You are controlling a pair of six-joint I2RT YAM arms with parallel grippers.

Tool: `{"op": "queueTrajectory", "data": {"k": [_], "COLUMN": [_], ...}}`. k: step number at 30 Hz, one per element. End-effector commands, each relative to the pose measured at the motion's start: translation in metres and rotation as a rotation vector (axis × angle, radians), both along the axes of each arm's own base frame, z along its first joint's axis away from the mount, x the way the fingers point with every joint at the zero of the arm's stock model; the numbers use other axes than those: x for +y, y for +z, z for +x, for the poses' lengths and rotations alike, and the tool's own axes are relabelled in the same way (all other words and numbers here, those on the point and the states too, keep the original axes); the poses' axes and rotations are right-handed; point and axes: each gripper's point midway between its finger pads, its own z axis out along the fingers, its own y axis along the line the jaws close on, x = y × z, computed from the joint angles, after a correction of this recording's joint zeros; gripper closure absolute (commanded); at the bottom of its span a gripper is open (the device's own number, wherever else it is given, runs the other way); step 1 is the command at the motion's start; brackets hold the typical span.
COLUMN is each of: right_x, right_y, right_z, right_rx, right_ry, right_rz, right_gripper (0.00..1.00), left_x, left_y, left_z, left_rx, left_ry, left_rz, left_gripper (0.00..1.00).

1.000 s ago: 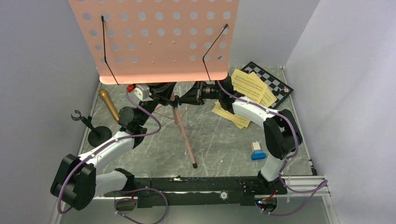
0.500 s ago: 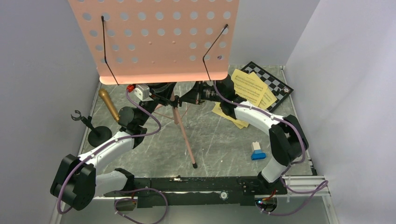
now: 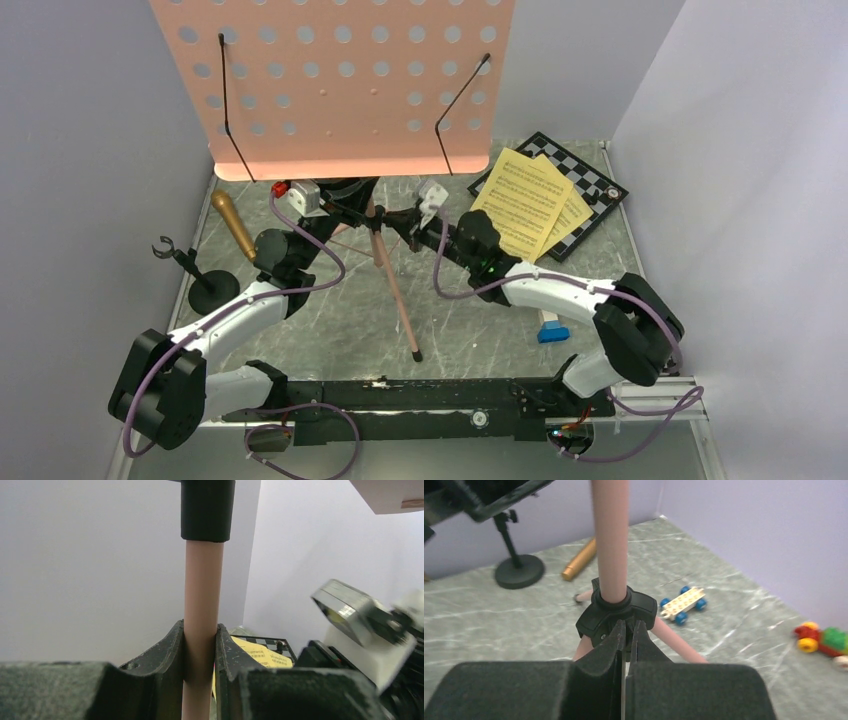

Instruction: Pack up the instrument practice props

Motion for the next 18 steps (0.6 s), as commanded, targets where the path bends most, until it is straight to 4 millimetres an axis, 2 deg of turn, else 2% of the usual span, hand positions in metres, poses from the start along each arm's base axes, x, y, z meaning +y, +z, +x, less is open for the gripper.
{"op": "queueTrajectory", "data": {"k": [1,4,9,11,13,14,17,18], "right_x": [0.001,0.003,-0.001,-0.002,-0.003,-0.005,-0.012,-0.014], "right_y": [-0.032,-0.047,-0.068,-0.069,-0.057,-0.048,-0.025,-0.019], "right_z": [-0.014,-0.026,-0.037,-0.041,-0.048,-0.051,-0.058,-0.062], "right_rx": [-0.277,-0.424,-0.559,-0.586,-0.570,-0.539,-0.361,-0.271], "right_ry": [-0.064,-0.102,-0.148,-0.165,-0.181,-0.188,-0.216,-0.222], "right_rz": [-0.249,-0.381,-0.541,-0.568,-0.522,-0.481,-0.322,-0.247], "right_gripper": [1.00,1.00,1.00,1.00,1.00,0.96,0.54,0.45], "left_x": [-0.025,-0.025,-0.025,-0.024,-0.023,-0.022,-0.021,-0.022], "left_y": [-0.057,-0.062,-0.066,-0.068,-0.070,-0.070,-0.070,-0.068], "left_z": [0.000,0.001,0.000,-0.001,-0.001,-0.001,-0.001,-0.001], "left_rx": [0.218,0.229,0.241,0.244,0.247,0.248,0.245,0.242], "left_ry": [-0.116,-0.118,-0.122,-0.119,-0.113,-0.112,-0.105,-0.105], "left_rz": [0.047,0.048,0.042,0.042,0.038,0.038,0.044,0.046], "left_gripper": [1.00,1.00,1.00,1.00,1.00,1.00,1.00,1.00]}}
